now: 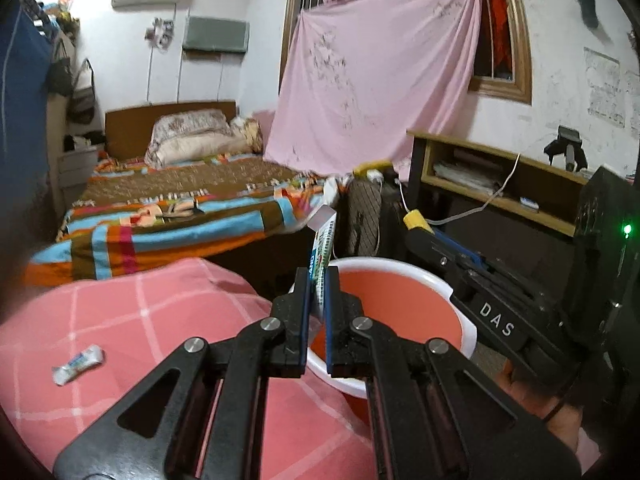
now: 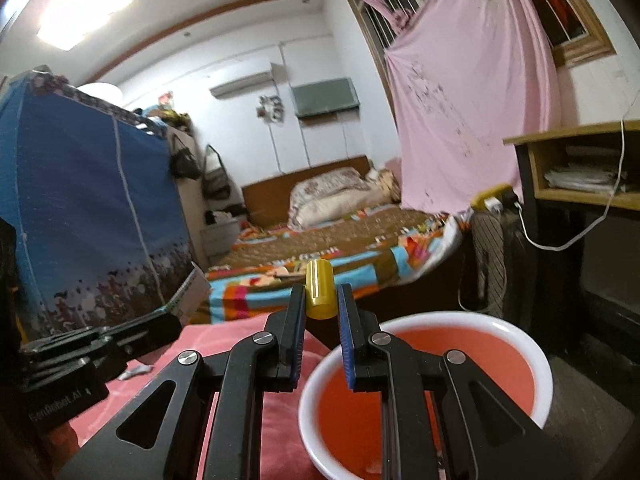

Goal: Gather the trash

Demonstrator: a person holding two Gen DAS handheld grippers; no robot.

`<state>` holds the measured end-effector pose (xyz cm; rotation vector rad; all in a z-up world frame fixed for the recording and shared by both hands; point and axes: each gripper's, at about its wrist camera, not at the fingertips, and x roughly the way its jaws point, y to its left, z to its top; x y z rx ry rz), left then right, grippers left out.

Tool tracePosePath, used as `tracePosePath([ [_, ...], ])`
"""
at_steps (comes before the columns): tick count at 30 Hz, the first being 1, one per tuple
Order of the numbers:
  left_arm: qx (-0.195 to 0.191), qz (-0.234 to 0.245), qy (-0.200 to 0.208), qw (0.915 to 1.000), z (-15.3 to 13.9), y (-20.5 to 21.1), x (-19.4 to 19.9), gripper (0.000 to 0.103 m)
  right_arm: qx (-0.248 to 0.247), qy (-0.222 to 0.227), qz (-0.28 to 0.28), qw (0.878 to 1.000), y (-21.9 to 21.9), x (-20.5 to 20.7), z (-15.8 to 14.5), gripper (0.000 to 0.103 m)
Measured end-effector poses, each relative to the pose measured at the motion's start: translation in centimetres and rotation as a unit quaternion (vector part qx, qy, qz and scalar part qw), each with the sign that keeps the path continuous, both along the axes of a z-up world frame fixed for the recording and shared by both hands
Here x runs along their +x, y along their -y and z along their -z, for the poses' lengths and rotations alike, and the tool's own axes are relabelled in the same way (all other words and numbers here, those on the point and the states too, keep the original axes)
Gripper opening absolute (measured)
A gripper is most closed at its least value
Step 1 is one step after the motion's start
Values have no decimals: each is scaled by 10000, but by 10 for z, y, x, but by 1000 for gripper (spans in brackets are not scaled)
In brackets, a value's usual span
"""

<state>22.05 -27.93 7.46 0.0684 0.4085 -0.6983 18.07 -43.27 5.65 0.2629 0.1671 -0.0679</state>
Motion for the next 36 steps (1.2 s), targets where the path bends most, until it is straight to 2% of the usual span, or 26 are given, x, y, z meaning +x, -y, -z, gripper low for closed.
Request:
tracePosePath([
  [6, 128, 149, -531, 9984, 16, 23, 14, 0, 223, -409, 169, 9988, 15, 6, 10, 14],
  [12, 44, 271, -1011, 9945, 24, 39, 28, 0, 463, -700, 272, 9961, 32, 10, 19, 14],
  [18, 149, 145, -1443, 9893, 33, 51, 40, 0, 614, -882, 360, 9936, 41, 11, 25, 15],
  [23, 84, 147, -1783, 9838, 40, 56, 48, 0, 696, -995, 426, 9917, 46, 11, 29, 15],
  [29, 44, 99, -1918, 9814, 41, 56, 51, 1, 733, -1062, 456, 9906, 48, 11, 31, 15],
  [36, -107, -163, -1647, 9861, 28, 36, 44, 14, 675, -988, 423, 9919, 45, 9, 28, 16],
])
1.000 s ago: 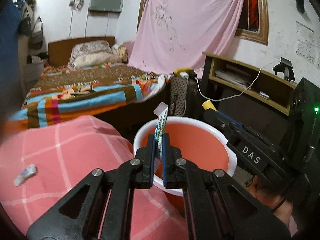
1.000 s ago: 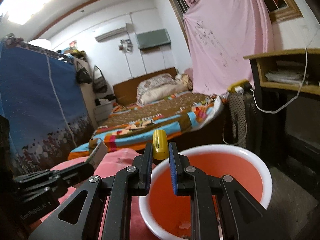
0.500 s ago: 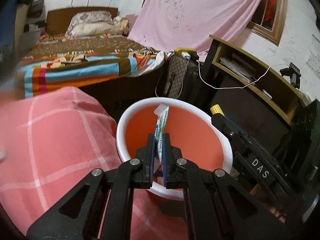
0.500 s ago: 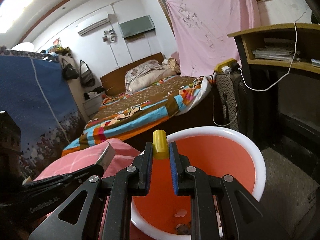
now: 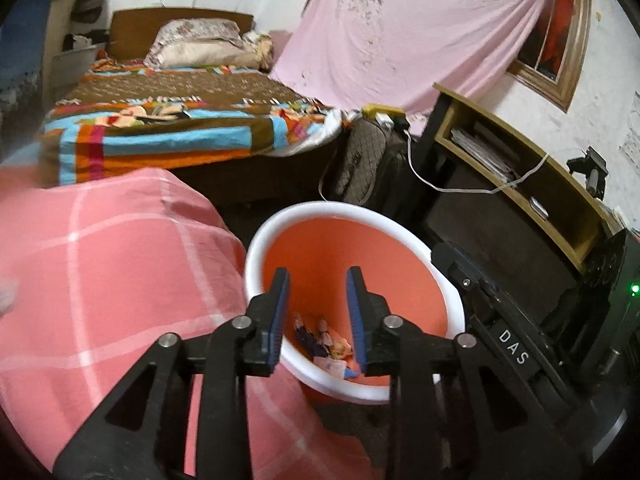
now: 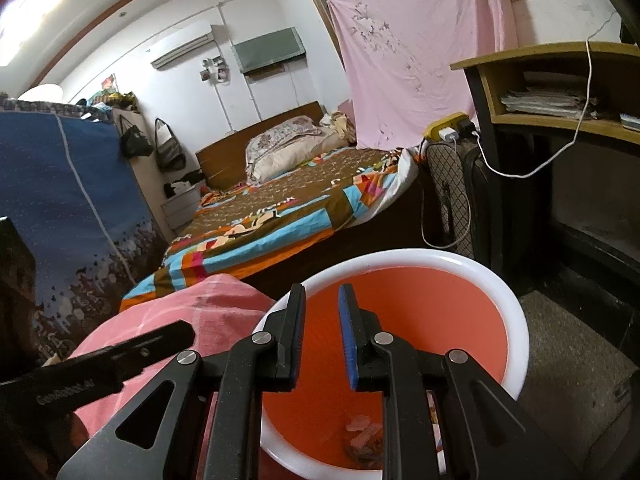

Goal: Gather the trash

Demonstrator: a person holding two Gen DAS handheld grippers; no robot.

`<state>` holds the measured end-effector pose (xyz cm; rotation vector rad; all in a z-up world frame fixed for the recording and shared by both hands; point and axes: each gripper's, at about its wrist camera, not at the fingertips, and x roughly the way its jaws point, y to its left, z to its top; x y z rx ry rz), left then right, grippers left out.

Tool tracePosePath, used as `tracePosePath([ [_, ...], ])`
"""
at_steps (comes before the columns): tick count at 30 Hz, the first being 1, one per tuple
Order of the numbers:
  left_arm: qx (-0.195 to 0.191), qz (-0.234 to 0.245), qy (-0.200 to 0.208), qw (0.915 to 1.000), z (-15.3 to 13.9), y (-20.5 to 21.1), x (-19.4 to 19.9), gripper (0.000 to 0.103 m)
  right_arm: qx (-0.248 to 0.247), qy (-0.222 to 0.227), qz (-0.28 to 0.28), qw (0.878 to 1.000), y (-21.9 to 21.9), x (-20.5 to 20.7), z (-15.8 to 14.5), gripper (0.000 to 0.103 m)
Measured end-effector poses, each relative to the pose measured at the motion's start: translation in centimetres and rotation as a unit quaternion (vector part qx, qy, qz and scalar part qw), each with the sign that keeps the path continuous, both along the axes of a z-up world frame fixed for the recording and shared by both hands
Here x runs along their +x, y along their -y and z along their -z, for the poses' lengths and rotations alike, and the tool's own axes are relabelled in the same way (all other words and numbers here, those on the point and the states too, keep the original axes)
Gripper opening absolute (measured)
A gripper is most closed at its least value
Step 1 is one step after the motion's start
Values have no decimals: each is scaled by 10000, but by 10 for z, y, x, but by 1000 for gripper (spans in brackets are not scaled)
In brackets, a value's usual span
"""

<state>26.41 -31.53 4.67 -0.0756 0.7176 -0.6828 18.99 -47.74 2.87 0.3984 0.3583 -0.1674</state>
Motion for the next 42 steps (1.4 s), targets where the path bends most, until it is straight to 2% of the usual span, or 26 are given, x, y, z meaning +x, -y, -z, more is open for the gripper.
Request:
tracePosePath([
  [6, -78, -570, 471, 9972, -15, -38, -12, 26, -226, 375, -156, 9989, -14, -4, -13, 20],
  [10, -50, -1006, 988, 9900, -26, -69, -29, 38, -319, 584, -380, 9971, -32, -6, -22, 36],
  [14, -12, -1453, 1572, 9768, -39, -105, -53, 49, -459, 825, -611, 9937, -57, -11, -35, 46],
  [16, -8, -1704, 1815, 9685, -44, -124, -65, 62, -509, 1028, -694, 9910, -69, -17, -41, 46],
  [18, -26, -1987, 2011, 9592, -46, -146, -77, 68, -561, 1220, -765, 9880, -80, -22, -47, 53],
  [20, -38, -2257, 2107, 9511, -46, -166, -88, 73, -601, 1414, -822, 9847, -90, -28, -51, 87],
  [23, -79, -2560, 2155, 9423, -44, -190, -102, 83, -598, 1738, -999, 9779, -104, -37, -56, 91],
  [24, -80, -2664, 2172, 9390, -42, -199, -107, 90, -653, 1782, -1089, 9758, -112, -39, -58, 92],
  [27, -75, -2920, 2207, 9306, -36, -220, -123, 90, -822, 1875, -1273, 9705, -128, -43, -59, 103],
  [30, -40, -3085, 2228, 9248, -28, -236, -138, 90, -979, 1923, -1451, 9656, -145, -50, -56, 103],
  [35, -22, -3151, 2244, 9221, -10, -248, -157, 90, -1348, 1741, -1684, 9608, -170, -63, -49, 103],
  [38, 147, -3033, 2096, 9294, 6, -249, -162, 90, -1631, 1374, -1722, 9617, -179, -65, -41, 103],
  [42, 292, -2821, 1739, 9430, 24, -244, -160, 90, -1726, 1016, -1785, 9633, -184, -67, -29, 103],
])
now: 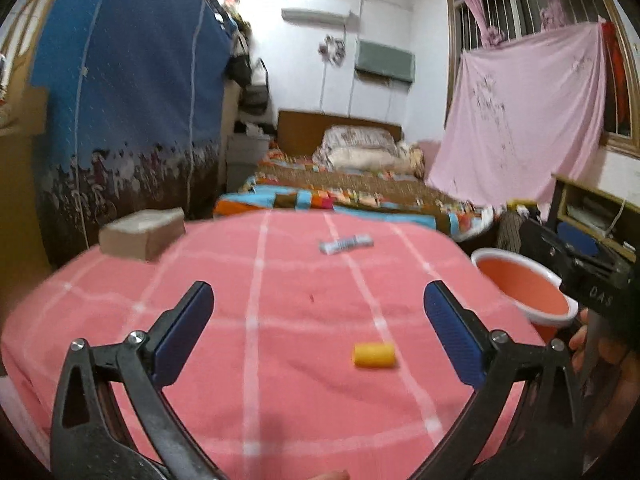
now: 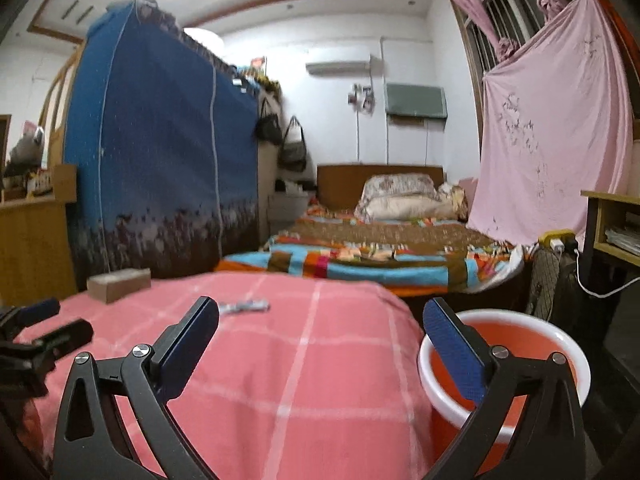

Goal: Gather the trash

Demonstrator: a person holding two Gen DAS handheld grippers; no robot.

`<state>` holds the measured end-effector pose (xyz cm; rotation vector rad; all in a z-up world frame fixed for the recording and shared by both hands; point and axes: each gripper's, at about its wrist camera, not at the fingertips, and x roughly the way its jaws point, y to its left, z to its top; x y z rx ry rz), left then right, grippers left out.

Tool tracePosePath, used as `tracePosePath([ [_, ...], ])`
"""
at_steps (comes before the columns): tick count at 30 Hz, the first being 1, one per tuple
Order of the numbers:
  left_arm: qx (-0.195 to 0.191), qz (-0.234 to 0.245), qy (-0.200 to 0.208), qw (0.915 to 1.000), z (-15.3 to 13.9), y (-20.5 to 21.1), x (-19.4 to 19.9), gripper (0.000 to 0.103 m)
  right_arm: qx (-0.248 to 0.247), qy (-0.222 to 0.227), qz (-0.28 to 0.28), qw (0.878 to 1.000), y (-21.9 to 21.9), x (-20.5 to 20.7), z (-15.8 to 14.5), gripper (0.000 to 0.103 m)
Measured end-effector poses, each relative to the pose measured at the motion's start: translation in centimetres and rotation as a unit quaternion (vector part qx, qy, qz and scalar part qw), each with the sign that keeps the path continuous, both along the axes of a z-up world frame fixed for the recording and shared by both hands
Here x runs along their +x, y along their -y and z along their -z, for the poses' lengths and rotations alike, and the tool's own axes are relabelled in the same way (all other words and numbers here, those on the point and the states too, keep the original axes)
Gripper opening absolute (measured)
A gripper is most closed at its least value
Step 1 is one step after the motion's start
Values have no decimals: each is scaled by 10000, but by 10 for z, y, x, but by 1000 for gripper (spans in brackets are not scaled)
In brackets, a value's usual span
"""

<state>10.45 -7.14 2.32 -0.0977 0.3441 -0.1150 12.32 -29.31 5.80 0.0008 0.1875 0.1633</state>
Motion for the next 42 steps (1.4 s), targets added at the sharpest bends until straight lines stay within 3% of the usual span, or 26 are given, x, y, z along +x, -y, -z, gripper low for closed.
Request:
tracePosePath([
  [3, 49, 102, -265, 9996, 9, 6, 7, 87, -52, -266, -19, 9996, -2, 3, 8, 103],
  [8, 92, 326, -566, 9978, 19, 12, 12, 71, -207, -700, -24, 9973, -6, 14, 20, 103],
  [12, 163, 553, -996, 9934, 28, 21, 21, 48, -258, -1096, -11, 9936, -8, 24, 31, 103],
  [19, 117, 803, -1380, 9871, 35, 27, 27, 14, -267, -1355, -42, 9904, -8, 32, 35, 103],
  [28, -222, 729, -1351, 9879, 24, 12, 35, 13, -289, -1341, -126, 9905, -14, 38, 27, 103],
  [35, -195, 284, -1038, 9940, 4, -17, 54, 13, -235, -1166, -300, 9924, -27, 53, 10, 103],
  [42, -149, -106, -560, 9983, -17, -47, 75, 13, -250, -1063, -821, 9906, -56, 96, -4, 103],
])
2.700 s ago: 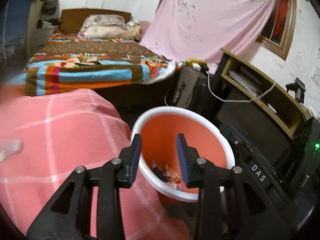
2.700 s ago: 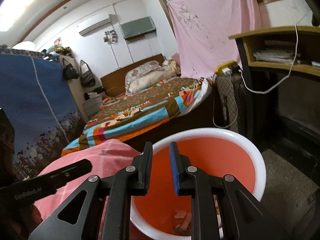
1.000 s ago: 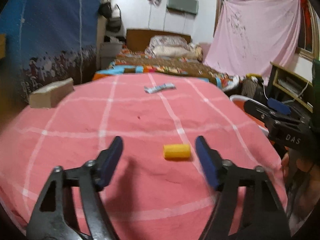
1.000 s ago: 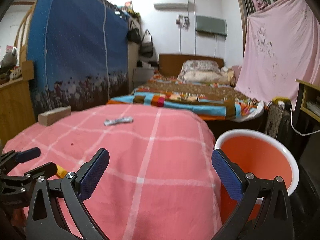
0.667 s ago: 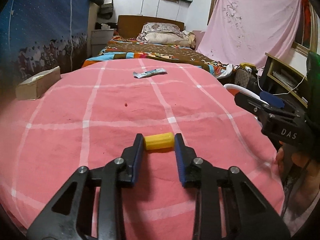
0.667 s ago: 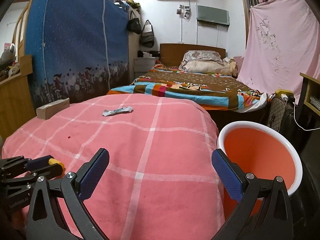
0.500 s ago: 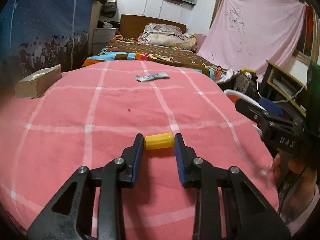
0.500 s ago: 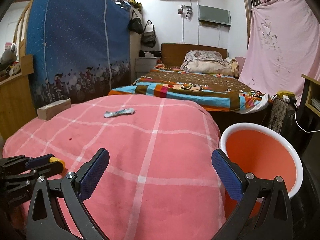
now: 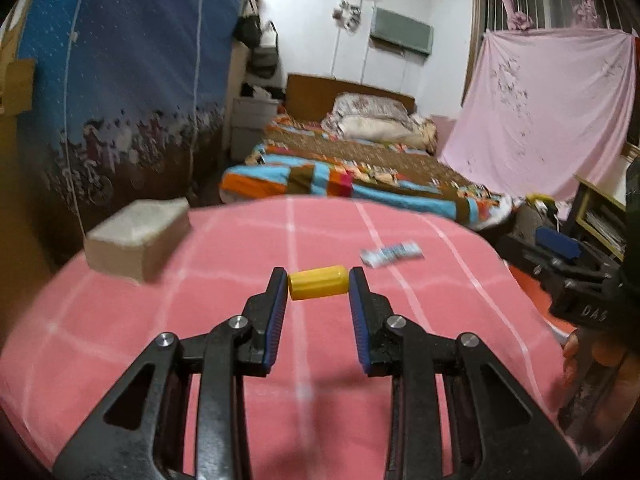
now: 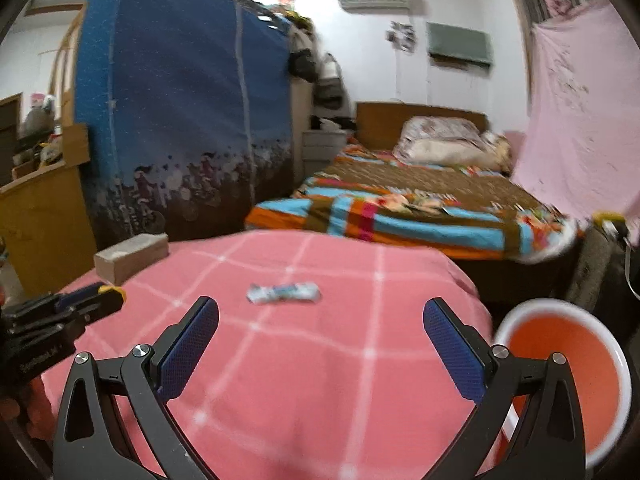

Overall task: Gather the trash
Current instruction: 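Grasp the white toothpaste tube with the right tool while the left tool holds the yellow cap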

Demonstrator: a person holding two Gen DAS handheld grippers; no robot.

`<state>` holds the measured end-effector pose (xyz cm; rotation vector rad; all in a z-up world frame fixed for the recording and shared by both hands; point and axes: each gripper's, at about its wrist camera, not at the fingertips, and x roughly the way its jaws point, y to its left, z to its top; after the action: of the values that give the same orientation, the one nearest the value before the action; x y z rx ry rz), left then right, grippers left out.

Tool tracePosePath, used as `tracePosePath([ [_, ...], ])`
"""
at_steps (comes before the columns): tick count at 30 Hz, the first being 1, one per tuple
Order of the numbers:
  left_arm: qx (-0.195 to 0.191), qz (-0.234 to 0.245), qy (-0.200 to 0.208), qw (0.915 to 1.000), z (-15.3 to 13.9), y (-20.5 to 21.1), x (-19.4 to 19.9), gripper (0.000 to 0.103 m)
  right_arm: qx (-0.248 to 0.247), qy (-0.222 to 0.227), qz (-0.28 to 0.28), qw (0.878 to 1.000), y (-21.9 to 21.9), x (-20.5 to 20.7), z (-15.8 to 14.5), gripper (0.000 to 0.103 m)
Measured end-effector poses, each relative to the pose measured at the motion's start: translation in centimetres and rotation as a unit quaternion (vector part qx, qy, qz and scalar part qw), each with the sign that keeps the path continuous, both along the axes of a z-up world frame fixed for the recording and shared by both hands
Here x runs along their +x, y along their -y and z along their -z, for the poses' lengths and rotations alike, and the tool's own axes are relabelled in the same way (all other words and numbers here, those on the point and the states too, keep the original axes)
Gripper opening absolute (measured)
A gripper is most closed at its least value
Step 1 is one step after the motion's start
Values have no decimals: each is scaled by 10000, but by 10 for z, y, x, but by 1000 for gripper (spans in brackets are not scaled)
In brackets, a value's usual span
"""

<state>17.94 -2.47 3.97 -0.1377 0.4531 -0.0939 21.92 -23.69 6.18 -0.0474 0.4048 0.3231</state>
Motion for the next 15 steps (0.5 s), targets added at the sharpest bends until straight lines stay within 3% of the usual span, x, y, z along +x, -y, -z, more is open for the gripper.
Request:
tracePosePath([
  [5, 78, -118, 210, 9997, -7, -12, 13, 13, -413, 63, -717, 9966, -28, 40, 1, 103],
  [11, -60, -147, 3, 9999, -2, -24, 32, 13, -467, -848, -1284, 9870, -36, 100, 20, 101],
  [15, -276, -123, -424, 9986, 5, -29, 50, 13, -415, -1528, -1572, 9748, -40, 132, 32, 91],
])
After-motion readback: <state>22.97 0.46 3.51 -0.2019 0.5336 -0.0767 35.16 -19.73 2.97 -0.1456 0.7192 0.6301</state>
